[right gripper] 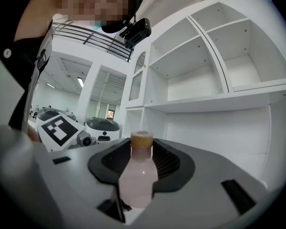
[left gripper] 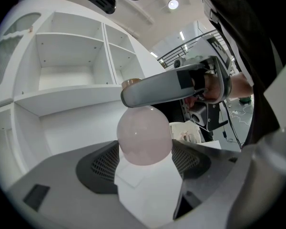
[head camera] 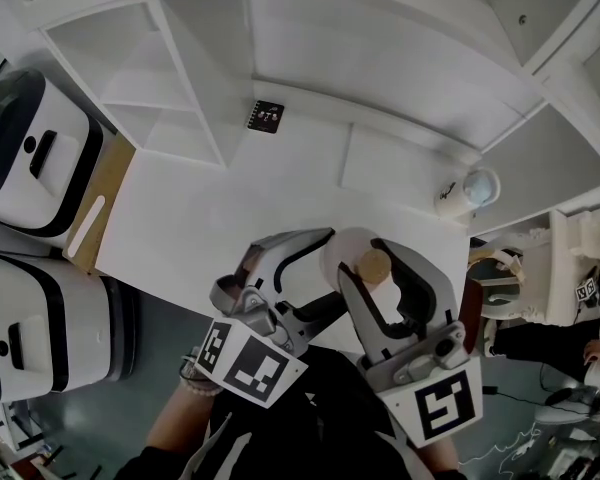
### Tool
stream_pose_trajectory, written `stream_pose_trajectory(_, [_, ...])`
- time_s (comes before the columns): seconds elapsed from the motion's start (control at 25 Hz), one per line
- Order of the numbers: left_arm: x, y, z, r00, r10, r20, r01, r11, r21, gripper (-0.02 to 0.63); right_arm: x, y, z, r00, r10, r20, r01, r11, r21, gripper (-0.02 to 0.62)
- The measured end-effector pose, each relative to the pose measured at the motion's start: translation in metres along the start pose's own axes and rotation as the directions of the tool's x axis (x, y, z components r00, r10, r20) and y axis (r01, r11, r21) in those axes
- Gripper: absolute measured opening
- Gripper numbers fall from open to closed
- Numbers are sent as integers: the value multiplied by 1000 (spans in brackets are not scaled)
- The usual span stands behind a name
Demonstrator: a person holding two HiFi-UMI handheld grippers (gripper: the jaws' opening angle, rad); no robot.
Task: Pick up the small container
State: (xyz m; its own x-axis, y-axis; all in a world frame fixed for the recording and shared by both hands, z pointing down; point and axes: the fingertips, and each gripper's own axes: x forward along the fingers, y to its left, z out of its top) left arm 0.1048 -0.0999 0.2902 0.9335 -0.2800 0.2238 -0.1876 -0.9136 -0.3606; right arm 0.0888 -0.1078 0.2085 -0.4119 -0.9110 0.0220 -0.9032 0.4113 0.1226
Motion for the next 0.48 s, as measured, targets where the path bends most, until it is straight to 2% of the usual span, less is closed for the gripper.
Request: stream_pose_trajectory(0.48, [-1, -5, -3, 1000, -3, -8, 3, 1000, -9, 347, -3, 3, -5, 1000, 3, -14, -3, 1000, -1, 147])
